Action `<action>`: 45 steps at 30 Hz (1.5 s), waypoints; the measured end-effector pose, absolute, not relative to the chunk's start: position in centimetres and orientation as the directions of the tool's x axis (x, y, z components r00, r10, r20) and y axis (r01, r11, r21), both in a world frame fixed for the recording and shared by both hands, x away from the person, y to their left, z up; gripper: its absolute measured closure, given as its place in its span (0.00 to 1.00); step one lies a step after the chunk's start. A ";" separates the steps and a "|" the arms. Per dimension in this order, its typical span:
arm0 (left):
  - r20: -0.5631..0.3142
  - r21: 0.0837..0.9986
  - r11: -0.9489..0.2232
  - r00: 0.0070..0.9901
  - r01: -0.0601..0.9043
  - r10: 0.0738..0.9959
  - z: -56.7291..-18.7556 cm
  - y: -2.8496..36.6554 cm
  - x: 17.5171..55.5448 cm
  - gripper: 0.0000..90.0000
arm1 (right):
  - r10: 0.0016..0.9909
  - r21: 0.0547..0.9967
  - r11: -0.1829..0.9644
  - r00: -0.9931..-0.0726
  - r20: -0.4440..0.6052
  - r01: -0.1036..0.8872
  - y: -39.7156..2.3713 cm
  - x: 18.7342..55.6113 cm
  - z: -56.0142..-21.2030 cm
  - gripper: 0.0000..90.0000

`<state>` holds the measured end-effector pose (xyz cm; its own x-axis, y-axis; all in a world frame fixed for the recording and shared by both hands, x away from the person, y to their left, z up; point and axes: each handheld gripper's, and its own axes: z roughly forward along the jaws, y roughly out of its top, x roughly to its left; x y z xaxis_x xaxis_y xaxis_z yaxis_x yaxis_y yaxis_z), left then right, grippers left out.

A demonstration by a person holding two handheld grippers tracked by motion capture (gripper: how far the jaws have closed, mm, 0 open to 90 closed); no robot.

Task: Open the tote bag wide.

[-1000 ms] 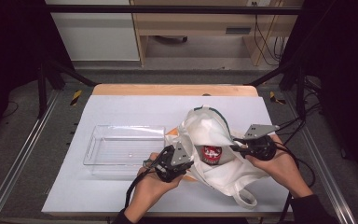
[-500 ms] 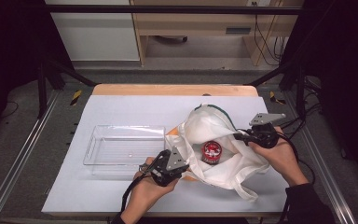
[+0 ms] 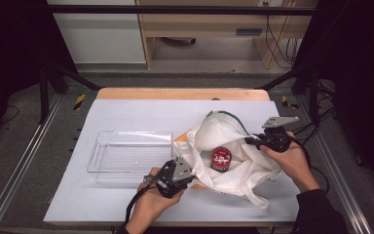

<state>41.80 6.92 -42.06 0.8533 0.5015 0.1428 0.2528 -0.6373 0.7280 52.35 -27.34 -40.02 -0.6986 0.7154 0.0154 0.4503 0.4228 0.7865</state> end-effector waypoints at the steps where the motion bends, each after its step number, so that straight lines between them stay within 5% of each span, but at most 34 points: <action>1: 0.139 0.728 -0.636 0.854 0.255 0.502 -42.2 6.9 41.8 0.94 | 0.717 0.787 0.419 -0.696 0.019 0.453 -27.4 52.4 -40.1 0.87; 45: 0.150 0.696 -0.664 0.850 0.272 0.505 -43.7 7.2 41.5 0.96 | 0.749 0.762 0.410 -0.662 0.033 0.502 -27.9 54.5 -42.0 0.86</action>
<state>41.45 7.17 -43.70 0.8498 0.5053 0.1497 0.2723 -0.6642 0.6962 54.45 -27.89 -41.98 -0.6621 0.7487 0.0329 0.5018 0.4103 0.7615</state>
